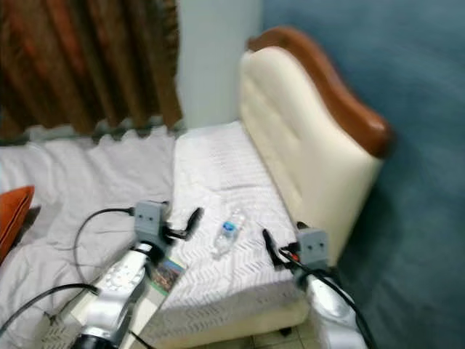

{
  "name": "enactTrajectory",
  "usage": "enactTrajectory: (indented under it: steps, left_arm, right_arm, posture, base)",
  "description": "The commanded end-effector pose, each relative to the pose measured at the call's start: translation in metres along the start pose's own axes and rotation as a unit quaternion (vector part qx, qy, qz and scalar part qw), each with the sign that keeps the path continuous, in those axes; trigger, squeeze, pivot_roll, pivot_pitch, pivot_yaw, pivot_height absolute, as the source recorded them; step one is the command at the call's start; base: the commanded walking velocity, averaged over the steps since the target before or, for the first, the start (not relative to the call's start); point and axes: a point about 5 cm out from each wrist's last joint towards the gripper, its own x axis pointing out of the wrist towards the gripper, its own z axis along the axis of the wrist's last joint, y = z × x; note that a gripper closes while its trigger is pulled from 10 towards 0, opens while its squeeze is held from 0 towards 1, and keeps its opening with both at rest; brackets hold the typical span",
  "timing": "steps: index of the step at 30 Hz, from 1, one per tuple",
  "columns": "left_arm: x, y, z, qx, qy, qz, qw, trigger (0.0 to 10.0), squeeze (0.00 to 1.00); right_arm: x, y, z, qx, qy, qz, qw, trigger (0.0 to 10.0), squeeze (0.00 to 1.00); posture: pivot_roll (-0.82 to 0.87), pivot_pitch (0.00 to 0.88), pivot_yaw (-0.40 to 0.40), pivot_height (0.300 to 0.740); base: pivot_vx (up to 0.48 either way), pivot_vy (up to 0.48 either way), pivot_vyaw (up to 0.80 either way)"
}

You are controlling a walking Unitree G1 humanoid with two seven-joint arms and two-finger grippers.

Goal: Clean up the room

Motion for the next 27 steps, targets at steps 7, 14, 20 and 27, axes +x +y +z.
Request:
enactTrajectory:
  steps: [7, 14, 20, 27]
  left_arm:
    - [-0.014, -0.014, -0.021, -0.011, 0.038, -0.005, 0.999, 10.0, 0.00]
    - [-0.037, -0.006, -0.001, 0.052, 0.020, 0.033, 0.998, 10.0, 0.00]
    - [-0.116, 0.025, 0.023, 0.179, 0.067, 0.006, 0.982, 10.0, 0.00]
    - [-0.155, 0.005, 0.059, 0.199, 0.016, 0.032, 0.979, 10.0, 0.00]
  right_arm:
    - [-0.022, -0.014, -0.021, -0.003, 0.056, 0.006, 0.998, 10.0, 0.00]
    - [0.008, 0.008, -0.040, 0.050, 0.145, 0.078, 0.985, 10.0, 0.00]
    - [0.045, 0.027, -0.038, 0.093, 0.176, 0.085, 0.976, 10.0, 0.00]
    - [0.062, 0.039, -0.026, 0.072, 0.153, 0.062, 0.984, 10.0, 0.00]
  posture:
    - [0.00, 0.005, -0.033, 0.740]
    - [0.09, 0.179, -0.012, 0.740]
    - [0.33, 0.403, -0.018, 0.740]
    - [0.38, 0.534, -0.017, 0.740]
  base:
    - [0.461, 0.000, 0.00]
    - [0.198, 0.000, 0.00]
    - [0.000, 0.000, 0.00]
    - [0.000, 0.000, 0.00]
